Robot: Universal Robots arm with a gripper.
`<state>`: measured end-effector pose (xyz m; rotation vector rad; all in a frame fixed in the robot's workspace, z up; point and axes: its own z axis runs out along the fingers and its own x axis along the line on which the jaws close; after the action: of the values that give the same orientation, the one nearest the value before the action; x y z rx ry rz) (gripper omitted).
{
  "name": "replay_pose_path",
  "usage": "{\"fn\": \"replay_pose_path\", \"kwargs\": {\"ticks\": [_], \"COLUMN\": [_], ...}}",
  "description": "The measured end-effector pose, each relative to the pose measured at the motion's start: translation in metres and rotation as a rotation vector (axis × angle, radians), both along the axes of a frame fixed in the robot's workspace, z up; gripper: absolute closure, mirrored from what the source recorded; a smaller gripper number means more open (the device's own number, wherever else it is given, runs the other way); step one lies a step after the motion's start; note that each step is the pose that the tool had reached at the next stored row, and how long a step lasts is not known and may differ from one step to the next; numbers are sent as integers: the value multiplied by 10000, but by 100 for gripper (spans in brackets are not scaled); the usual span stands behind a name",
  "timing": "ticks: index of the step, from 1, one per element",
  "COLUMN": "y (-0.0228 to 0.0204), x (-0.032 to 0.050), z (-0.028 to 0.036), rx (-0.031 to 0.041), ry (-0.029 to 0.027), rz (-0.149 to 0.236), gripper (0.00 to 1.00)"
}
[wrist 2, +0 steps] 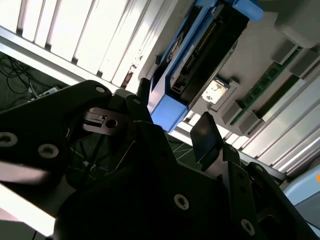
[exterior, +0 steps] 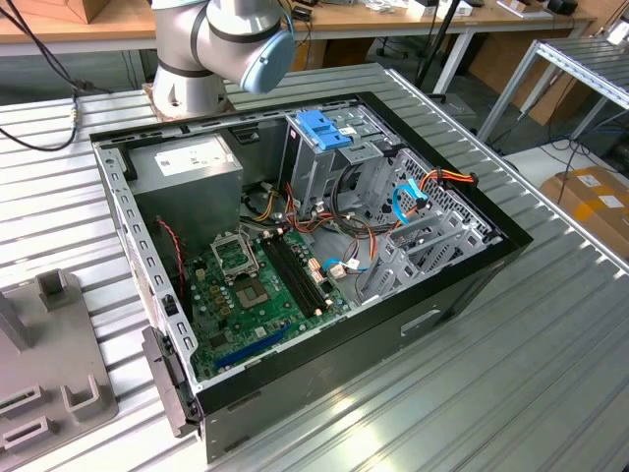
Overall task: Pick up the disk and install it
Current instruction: 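Pick up the disk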
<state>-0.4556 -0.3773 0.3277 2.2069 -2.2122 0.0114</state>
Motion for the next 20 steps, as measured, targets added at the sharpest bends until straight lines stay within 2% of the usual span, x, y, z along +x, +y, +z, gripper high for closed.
{"fn": "replay_pose_path", "kwargs": {"ticks": [8,14,16,20], "y": [0,-1,-31,-36], "x": [-1,-28,-38,-39], "z": [-161,-174,-180,-193], "rx": [0,0,0,-1], "ry": [-1,0,0,3], "rz": [0,1,0,0], "gripper": [40,40,40,40]}}
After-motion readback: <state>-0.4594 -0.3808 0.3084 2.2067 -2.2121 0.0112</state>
